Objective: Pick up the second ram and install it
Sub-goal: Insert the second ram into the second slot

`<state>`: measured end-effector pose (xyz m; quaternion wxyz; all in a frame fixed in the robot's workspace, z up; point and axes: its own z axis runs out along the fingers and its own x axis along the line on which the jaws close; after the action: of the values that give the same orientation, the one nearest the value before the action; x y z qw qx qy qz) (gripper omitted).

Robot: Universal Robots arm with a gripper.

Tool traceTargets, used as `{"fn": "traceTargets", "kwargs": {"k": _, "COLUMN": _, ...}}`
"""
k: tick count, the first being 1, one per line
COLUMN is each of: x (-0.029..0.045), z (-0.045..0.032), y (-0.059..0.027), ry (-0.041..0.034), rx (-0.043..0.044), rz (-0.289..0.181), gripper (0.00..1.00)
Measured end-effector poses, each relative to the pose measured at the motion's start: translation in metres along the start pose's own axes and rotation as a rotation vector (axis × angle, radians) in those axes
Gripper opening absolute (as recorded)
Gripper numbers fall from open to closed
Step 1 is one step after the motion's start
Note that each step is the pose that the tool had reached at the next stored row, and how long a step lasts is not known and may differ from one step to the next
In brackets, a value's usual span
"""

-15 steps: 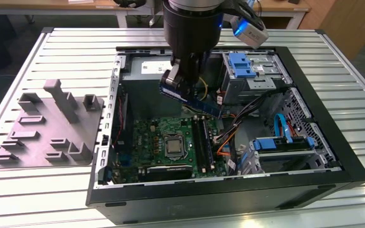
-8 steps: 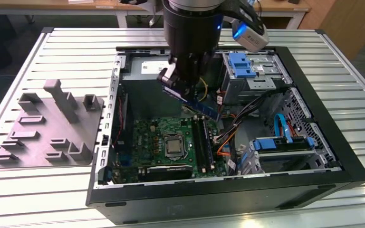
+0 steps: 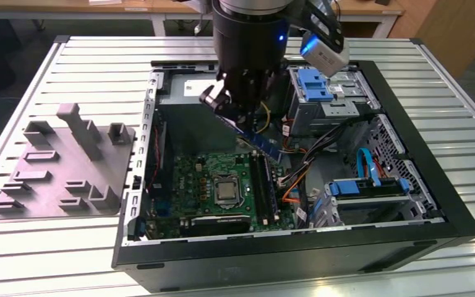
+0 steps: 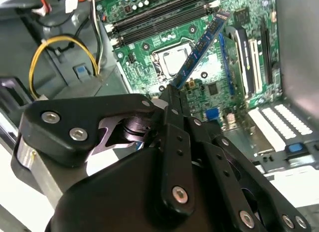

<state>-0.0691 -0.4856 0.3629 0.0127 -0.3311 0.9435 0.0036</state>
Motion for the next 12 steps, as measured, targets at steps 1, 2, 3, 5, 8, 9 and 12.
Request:
{"fn": "traceTargets", "kwargs": {"k": 1, "x": 0.0000, "z": 0.0001, "y": 0.0000, "ry": 0.0000, "rx": 0.0005, "rz": 0.019, "gripper": 0.11}}
{"fn": "traceTargets", "kwargs": {"k": 2, "x": 0.0000, "z": 0.0002, "y": 0.0000, "ry": 0.0000, "rx": 0.0009, "rz": 0.037, "gripper": 0.11}}
{"fn": "traceTargets", "kwargs": {"k": 3, "x": 0.0000, "z": 0.0002, "y": 0.0000, "ry": 0.0001, "rx": 0.0014, "rz": 0.055, "gripper": 0.11}}
{"fn": "traceTargets", "kwargs": {"k": 5, "x": 0.0000, "z": 0.0004, "y": 0.0000, "ry": 0.0002, "rx": 0.0024, "rz": 0.090, "gripper": 0.11}}
{"fn": "traceTargets", "kwargs": {"k": 8, "x": 0.0000, "z": 0.0007, "y": 0.0000, "ry": 0.0002, "rx": 0.0038, "rz": 0.146, "gripper": 0.11}}
{"fn": "traceTargets", "kwargs": {"k": 9, "x": 0.0000, "z": 0.0008, "y": 0.0000, "ry": 0.0003, "rx": 0.0043, "rz": 0.164, "gripper": 0.11}}
{"fn": "traceTargets", "kwargs": {"k": 12, "x": 0.0001, "z": 0.0010, "y": 0.0000, "ry": 0.0004, "rx": 0.0057, "rz": 0.217, "gripper": 0.11}}
